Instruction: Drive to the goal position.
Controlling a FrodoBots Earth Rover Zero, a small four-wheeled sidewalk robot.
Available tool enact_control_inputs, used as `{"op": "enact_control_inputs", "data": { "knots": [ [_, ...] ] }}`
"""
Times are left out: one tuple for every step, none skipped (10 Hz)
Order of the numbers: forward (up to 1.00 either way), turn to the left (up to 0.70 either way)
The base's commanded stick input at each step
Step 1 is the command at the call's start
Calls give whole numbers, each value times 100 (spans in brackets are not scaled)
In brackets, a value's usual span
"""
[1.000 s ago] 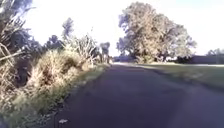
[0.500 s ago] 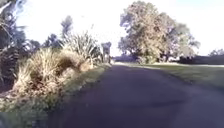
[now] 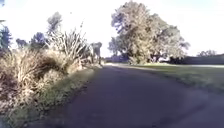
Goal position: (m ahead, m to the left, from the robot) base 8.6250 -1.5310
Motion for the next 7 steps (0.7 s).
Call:
{"op": "enact_control_inputs", "data": {
  "knots": [
    [100, 0],
    [100, 0],
    [100, 0],
    [100, 0],
    [100, 0],
    [100, 0],
    [100, 0]
  ]
}}
